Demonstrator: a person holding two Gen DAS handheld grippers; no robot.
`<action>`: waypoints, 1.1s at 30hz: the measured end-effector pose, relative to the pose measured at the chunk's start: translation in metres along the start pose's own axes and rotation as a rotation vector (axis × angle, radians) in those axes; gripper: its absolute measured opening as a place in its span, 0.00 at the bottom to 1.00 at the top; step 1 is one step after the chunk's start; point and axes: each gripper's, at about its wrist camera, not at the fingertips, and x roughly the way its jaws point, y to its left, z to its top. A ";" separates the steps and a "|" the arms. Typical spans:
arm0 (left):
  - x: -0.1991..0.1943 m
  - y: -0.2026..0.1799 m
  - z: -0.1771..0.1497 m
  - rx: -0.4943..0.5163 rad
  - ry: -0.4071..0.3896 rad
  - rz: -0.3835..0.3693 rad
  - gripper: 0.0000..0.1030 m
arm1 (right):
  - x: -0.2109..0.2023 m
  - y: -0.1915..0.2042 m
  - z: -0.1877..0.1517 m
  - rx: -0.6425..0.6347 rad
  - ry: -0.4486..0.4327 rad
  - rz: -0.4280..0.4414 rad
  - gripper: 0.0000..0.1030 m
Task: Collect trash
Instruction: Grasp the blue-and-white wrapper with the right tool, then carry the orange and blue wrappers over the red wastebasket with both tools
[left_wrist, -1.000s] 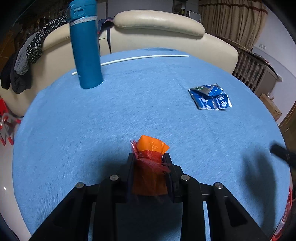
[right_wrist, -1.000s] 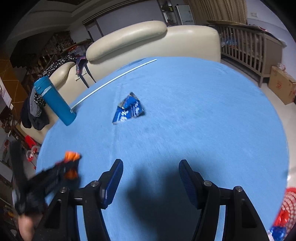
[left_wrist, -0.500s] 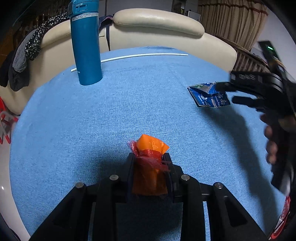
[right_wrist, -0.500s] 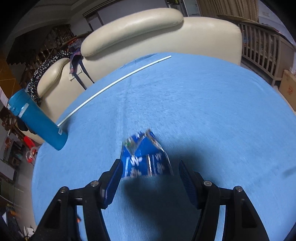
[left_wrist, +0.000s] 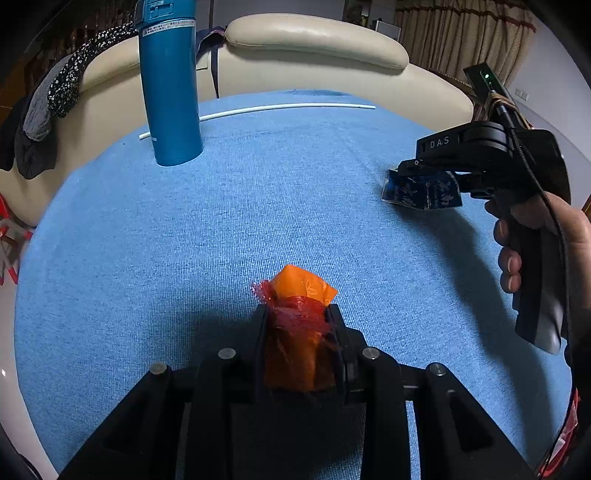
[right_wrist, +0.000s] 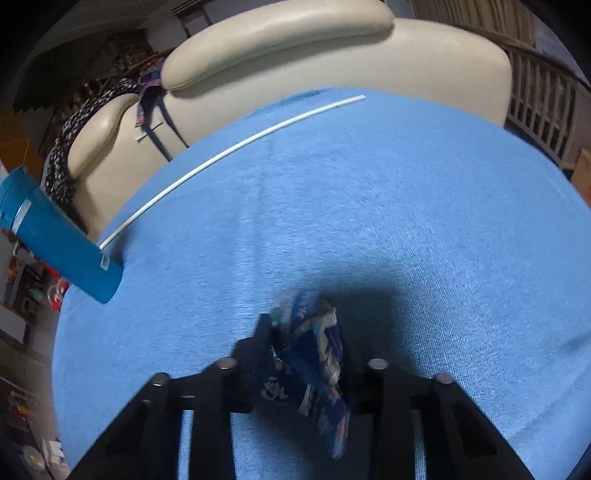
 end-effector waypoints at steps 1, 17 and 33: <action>0.000 0.001 0.001 -0.001 0.002 -0.001 0.31 | -0.001 0.003 -0.001 -0.007 -0.002 0.001 0.29; -0.018 0.004 0.003 -0.013 0.006 0.057 0.30 | -0.047 -0.001 -0.073 0.040 0.001 0.066 0.29; -0.048 -0.011 0.001 0.015 -0.032 0.073 0.30 | -0.100 -0.003 -0.130 0.081 -0.029 0.128 0.29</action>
